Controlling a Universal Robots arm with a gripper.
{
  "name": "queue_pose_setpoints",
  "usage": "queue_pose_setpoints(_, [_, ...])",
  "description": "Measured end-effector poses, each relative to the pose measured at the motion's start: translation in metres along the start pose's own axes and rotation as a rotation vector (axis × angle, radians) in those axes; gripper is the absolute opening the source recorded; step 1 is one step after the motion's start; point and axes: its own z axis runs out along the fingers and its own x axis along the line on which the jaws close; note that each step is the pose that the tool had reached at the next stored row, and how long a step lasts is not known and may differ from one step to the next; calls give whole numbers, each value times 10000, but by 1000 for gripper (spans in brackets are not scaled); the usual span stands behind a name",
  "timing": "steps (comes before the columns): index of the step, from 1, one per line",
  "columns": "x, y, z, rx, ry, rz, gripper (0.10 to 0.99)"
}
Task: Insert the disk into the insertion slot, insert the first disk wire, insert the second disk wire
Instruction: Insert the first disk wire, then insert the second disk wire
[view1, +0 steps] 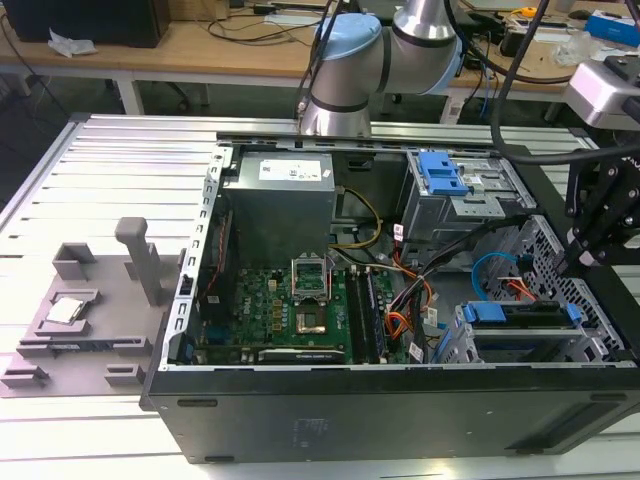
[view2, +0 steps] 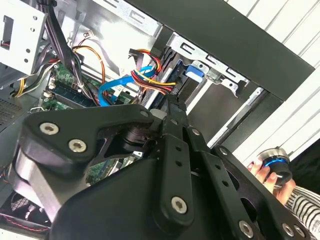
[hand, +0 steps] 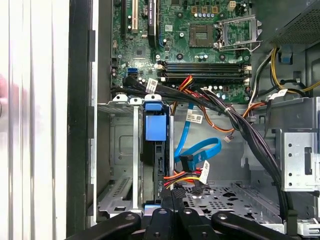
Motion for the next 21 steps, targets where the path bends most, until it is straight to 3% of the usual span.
queue_pose_setpoints(9, [0, 0, -2, 0, 1, 0, 114])
queue_pose_setpoints(12, [0, 0, -2, 0, 1, 0, 302])
queue_pose_setpoints(13, [-1, 9, -3, 0, 4, 3, 302])
queue_pose_setpoints(15, [-76, 74, 6, 0, 1, 1, 302])
queue_pose_setpoints(17, [-192, 211, 20, 0, 1, 0, 302])
queue_pose_setpoints(19, [-191, 297, 31, 0, 3, -32, 302])
queue_pose_setpoints(21, [-190, 332, 45, 3, 7, -159, 302])
